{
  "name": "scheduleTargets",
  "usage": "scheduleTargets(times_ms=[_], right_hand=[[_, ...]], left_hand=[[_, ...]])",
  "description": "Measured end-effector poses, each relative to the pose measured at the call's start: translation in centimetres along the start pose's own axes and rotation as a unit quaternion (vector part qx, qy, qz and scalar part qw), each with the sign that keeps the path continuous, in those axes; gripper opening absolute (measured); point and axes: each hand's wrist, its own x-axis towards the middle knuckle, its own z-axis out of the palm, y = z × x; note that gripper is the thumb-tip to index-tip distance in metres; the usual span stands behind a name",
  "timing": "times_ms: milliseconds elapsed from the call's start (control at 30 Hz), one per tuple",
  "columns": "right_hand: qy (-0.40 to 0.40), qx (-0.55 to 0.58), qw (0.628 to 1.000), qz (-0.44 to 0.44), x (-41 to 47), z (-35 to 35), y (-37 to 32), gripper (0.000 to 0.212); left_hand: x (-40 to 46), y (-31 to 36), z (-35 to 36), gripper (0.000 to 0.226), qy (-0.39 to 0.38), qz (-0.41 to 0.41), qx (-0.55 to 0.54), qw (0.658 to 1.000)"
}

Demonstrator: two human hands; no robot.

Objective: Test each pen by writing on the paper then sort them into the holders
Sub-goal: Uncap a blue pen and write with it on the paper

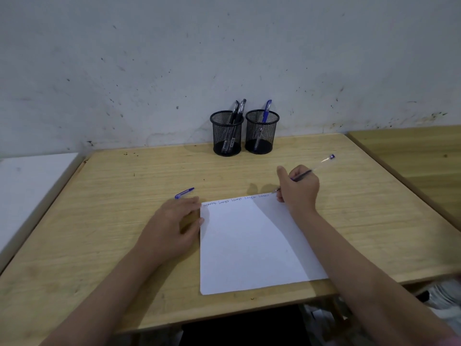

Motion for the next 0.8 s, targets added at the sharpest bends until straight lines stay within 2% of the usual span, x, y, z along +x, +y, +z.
scheduleTargets(times_ms=[167, 300, 433, 600, 700, 800], right_hand=[[-0.058, 0.006, 0.998, 0.006, -0.5, -0.1, -0.5, 0.047], [-0.109, 0.018, 0.994, 0.025, -0.6, -0.3, -1.1, 0.044], [-0.141, 0.032, 0.987, 0.068, -1.5, -0.3, -2.1, 0.033], [-0.234, 0.106, 0.958, 0.125, -2.8, -0.1, -3.7, 0.015], [-0.286, 0.143, 0.940, 0.117, -3.4, 0.1, -5.0, 0.012], [-0.308, 0.134, 0.937, 0.093, -4.2, 0.3, -6.0, 0.011]], left_hand=[[2.3, -1.2, -0.1, 0.032, 0.114, -0.068, 0.051, 0.990], [3.6, -1.6, 0.2, 0.031, 0.079, -0.158, 0.088, 0.980], [4.2, -1.5, 0.0, 0.017, 0.067, -0.179, 0.086, 0.978], [4.4, 1.5, -0.7, 0.014, 0.100, -0.152, -0.085, 0.980], [4.2, 3.8, -1.0, 0.014, 0.103, -0.151, -0.175, 0.967], [4.1, 5.4, -1.6, 0.015, 0.103, -0.144, -0.224, 0.958]])
